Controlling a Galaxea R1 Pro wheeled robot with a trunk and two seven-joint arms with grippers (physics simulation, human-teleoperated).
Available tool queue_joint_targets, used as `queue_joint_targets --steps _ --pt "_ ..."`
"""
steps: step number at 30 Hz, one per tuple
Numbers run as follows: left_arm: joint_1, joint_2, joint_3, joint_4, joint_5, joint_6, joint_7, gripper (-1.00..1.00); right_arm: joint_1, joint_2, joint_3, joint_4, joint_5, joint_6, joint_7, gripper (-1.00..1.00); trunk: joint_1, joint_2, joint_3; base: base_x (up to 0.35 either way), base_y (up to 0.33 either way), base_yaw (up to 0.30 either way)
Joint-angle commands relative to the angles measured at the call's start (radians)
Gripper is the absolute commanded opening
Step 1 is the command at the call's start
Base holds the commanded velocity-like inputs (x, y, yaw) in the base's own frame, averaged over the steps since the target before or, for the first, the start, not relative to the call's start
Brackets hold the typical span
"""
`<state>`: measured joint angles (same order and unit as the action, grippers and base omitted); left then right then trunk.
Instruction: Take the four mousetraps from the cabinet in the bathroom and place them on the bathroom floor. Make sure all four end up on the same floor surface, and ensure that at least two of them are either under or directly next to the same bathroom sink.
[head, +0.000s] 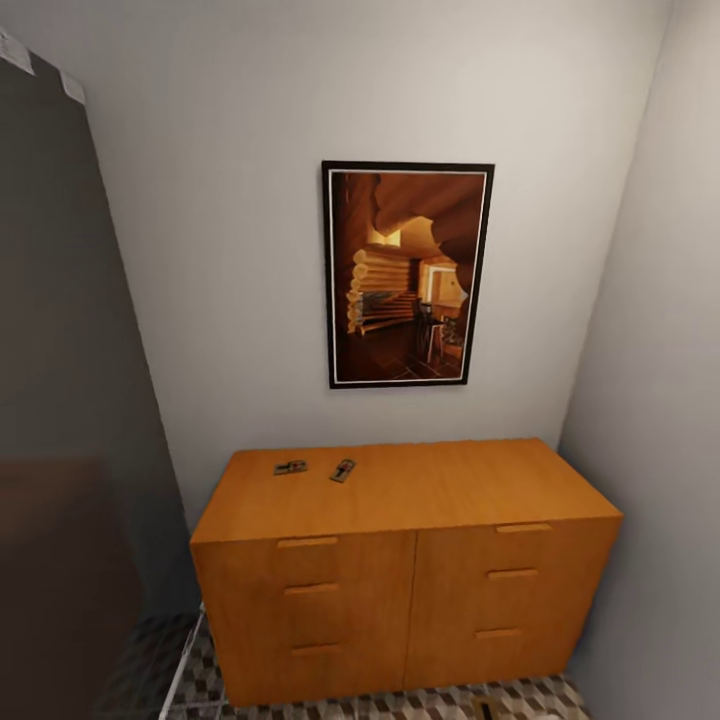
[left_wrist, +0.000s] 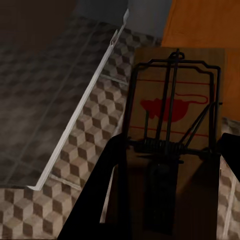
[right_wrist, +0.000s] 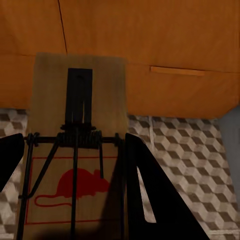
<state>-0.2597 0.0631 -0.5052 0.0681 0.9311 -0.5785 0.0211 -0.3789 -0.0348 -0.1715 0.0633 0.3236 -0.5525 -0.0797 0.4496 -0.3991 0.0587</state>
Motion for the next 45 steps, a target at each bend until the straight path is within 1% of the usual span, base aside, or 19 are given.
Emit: queue_joint_targets --steps 1,18,27,36,41,45 --pt "-0.001 -0.002 -0.007 0.003 0.001 -0.002 0.002 -1.0 -0.001 0.0 -0.005 0.004 0.01 -0.006 -0.006 -1.0 0.0 -0.001 -0.001 0.0 0.0 0.299" --pt "-0.001 -0.005 -0.01 0.002 -0.002 -0.006 0.0 -1.0 -0.002 0.0 -0.006 0.004 0.01 -0.007 -0.006 -1.0 0.0 -0.001 -0.002 0.0 0.0 0.3" --pt "-0.001 -0.018 -0.013 0.002 -0.005 -0.007 -0.001 -1.0 -0.002 0.0 -0.005 0.004 0.009 -0.007 -0.006 -1.0 0.0 -0.001 -0.002 0.0 0.0 0.3" --pt "-0.001 -0.017 -0.011 0.002 -0.002 -0.009 -0.001 -1.0 -0.002 0.0 -0.005 0.004 0.009 -0.007 -0.006 -1.0 0.0 -0.001 -0.002 0.0 0.0 0.3" --pt "-0.001 -0.015 -0.009 0.003 0.001 -0.037 -0.001 -1.0 -0.001 0.0 -0.005 0.004 0.009 -0.007 -0.006 -1.0 0.0 -0.001 -0.002 0.0 0.0 0.3" --pt "-0.001 -0.015 -0.009 0.003 0.0 -0.04 0.0 -1.0 -0.001 0.0 -0.005 0.004 0.009 -0.007 -0.006 -1.0 0.0 -0.001 -0.002 0.0 0.0 0.3"
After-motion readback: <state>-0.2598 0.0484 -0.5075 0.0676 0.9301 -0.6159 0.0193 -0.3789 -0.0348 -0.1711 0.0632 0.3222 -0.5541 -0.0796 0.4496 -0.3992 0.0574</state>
